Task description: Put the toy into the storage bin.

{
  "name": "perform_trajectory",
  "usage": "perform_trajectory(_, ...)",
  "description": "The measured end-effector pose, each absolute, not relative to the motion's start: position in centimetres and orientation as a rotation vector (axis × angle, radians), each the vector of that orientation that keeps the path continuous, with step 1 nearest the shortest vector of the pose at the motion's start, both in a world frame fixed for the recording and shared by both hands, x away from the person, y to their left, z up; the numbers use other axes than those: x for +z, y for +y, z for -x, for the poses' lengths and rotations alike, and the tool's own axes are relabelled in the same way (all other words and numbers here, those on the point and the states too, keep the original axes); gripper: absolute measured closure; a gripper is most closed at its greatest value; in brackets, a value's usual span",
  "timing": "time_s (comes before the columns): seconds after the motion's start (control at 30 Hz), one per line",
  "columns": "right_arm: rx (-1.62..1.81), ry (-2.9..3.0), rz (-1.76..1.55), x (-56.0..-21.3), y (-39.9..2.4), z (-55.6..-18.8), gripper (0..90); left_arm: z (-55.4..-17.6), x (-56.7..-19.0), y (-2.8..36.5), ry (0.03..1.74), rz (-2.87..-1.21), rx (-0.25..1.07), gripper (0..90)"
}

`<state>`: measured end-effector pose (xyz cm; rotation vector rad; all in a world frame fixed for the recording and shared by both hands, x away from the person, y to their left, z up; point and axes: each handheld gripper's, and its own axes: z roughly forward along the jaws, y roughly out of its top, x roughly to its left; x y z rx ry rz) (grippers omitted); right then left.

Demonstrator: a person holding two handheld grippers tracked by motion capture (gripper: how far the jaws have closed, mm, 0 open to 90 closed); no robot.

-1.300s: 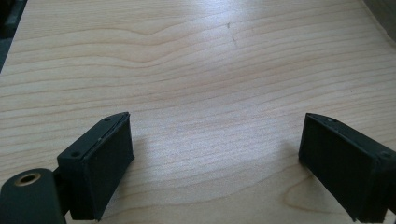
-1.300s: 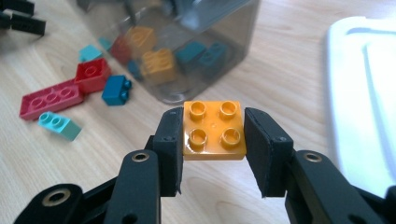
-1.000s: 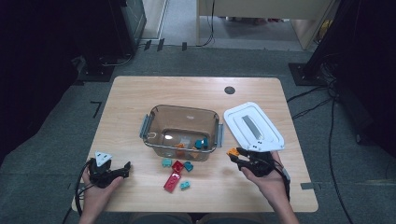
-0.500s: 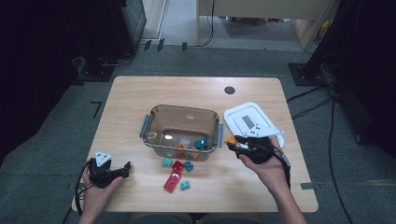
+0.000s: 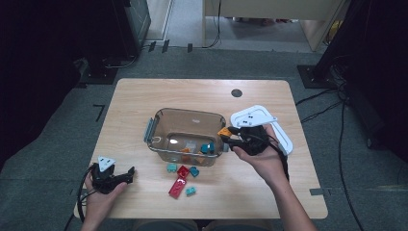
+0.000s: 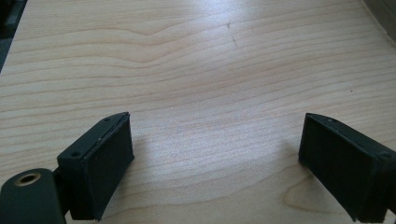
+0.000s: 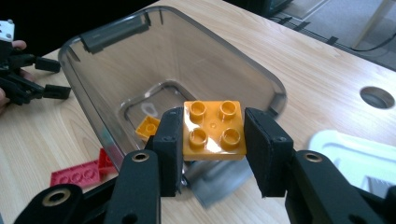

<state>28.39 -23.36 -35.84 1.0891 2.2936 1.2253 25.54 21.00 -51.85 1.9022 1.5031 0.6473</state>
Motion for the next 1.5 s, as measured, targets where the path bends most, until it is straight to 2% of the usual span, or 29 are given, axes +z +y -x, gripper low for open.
perform_trajectory(0.57,1.18,2.393,-1.063,-37.3,-19.3,-30.9,60.3,-25.6,-51.9,21.0,1.503,-1.9,0.649,9.9)
perform_trajectory(1.0,1.139,2.426,-1.073,-38.6,-17.7,-31.9,59.6,-25.5,-51.9,21.0,1.503,-1.901,0.649,9.9)
perform_trajectory(1.17,1.143,2.425,-1.072,-38.7,-17.7,-32.0,52.8,-25.5,-51.9,21.0,1.503,-1.901,0.649,9.9)
perform_trajectory(1.5,1.173,2.404,-1.083,-38.1,-18.4,-31.7,46.9,-25.6,-51.9,21.0,1.503,-1.901,0.649,10.0)
